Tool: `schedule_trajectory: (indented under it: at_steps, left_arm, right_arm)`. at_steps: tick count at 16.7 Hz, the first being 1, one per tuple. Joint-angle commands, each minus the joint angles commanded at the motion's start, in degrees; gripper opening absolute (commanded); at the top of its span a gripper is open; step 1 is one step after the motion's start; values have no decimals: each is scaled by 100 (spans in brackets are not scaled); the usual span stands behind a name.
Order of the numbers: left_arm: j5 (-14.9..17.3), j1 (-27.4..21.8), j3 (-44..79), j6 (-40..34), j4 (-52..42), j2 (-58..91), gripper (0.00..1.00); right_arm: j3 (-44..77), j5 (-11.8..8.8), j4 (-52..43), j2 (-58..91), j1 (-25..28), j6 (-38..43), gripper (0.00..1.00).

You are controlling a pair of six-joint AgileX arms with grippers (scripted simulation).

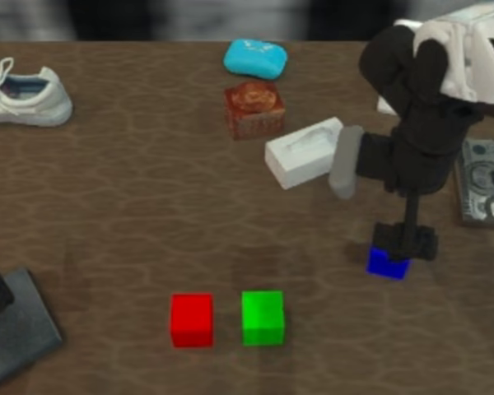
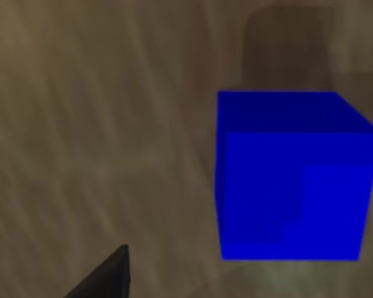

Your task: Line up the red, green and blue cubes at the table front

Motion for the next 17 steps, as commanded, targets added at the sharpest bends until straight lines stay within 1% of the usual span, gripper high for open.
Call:
schedule_trajectory:
  at_steps: [3, 9, 14, 17]
  left_arm:
    - [0, 0, 0, 0, 0, 0, 100]
    - [0, 0, 0, 0, 0, 0, 100]
    - [0, 0, 0, 0, 0, 0, 100]
    - [0, 0, 0, 0, 0, 0, 100]
  right_arm:
    - [-144, 1, 231, 103, 14, -4, 100]
    - [-817, 5, 1495, 653, 30, 19, 100]
    - [-878, 6, 1590, 710, 33, 19, 100]
    - [-878, 6, 1590, 710, 33, 19, 77]
